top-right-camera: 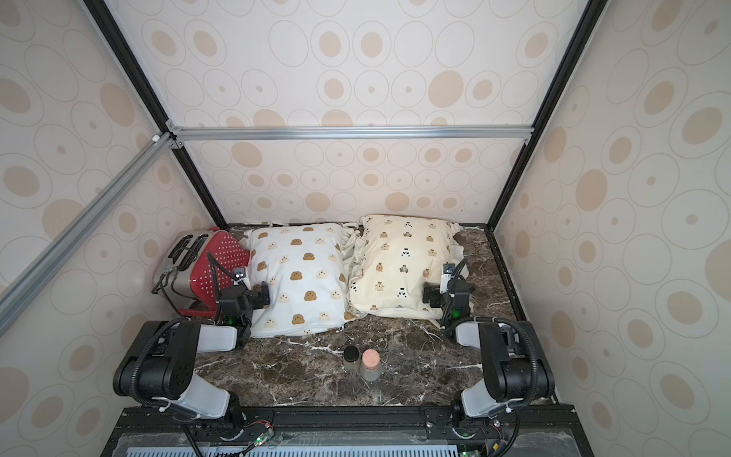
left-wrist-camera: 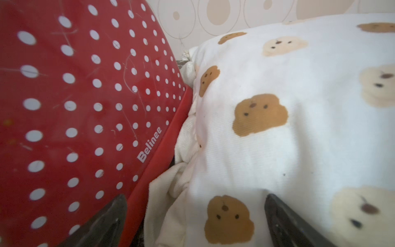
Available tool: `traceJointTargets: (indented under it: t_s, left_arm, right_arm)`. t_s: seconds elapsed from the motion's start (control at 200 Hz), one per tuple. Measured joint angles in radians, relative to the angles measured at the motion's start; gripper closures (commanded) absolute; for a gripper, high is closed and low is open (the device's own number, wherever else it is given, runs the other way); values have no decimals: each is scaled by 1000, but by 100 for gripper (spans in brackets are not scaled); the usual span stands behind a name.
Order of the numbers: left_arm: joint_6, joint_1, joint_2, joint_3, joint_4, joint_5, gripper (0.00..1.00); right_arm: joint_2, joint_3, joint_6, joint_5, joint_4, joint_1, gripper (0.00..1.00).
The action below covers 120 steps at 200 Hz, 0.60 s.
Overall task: Zip up pillowcases
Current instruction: Reset both arms
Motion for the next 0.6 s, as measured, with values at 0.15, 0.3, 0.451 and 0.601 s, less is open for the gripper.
traceJointTargets:
  t_s: [0.15,0.3,0.451,0.601]
  left_arm:
    - [-2,3,0,2,-12,9,1]
    - [-2,6,0,3,-19,8,1]
    - [-24,5,0,2,-15,-51,1]
    - [-32,-8,0,2,-13,-129,1]
  right_arm:
    - [0,0,0,0,0,0,1]
    - [0,0,0,0,0,0,1]
    - [0,0,0,0,0,0,1]
    - [0,0,0,0,0,0,1]
